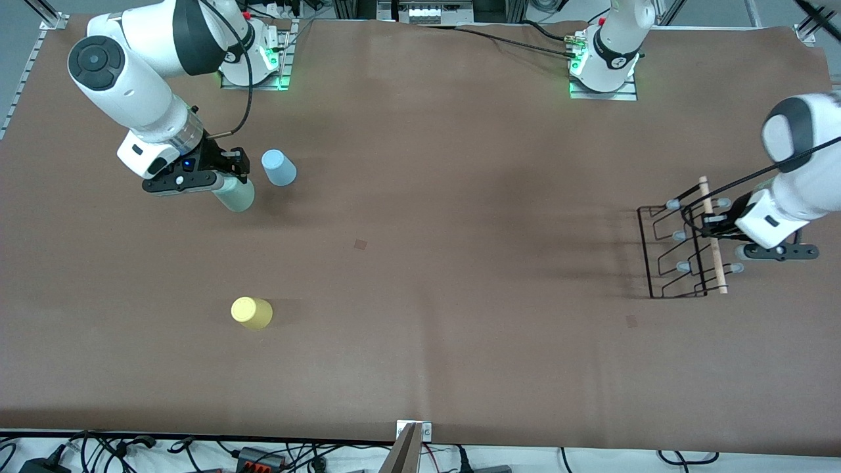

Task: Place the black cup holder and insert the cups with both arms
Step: 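Carry the rack to mid-table with the left gripper while the right gripper lifts the cup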

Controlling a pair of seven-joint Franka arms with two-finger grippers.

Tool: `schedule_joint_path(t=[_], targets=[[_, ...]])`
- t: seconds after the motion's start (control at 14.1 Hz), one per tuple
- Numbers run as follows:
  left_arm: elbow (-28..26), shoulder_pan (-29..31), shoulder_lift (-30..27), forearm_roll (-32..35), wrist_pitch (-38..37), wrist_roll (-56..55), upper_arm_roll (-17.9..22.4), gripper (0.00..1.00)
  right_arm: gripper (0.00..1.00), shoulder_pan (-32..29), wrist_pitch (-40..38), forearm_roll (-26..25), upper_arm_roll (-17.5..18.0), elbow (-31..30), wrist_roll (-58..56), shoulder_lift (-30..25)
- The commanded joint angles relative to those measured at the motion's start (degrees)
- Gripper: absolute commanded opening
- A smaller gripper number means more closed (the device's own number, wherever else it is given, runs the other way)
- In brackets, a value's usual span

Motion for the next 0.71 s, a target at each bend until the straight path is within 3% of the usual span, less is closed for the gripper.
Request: schedule_joint_path(t=[0.0, 0.43, 0.64], targets=[[9.7, -2.3, 0.8, -0.3, -10.3, 0.1, -3.8, 0.01, 0.16, 0.3, -0.2, -0.6, 0.0, -0.5, -0.4, 0.1], [12.9, -11.3, 1.6, 0.1, -11.5, -17.7, -13.7, 0.01, 0.16, 0.8, -1.7, -0.6, -0.1, -0.6, -0.4, 0.1], [16.4, -20.5, 5.6, 0.1, -11.3, -31.4, -13.8, 0.01, 0.17, 0.8, -1.9, -0.6, 0.0, -0.8, -0.2, 0.1]])
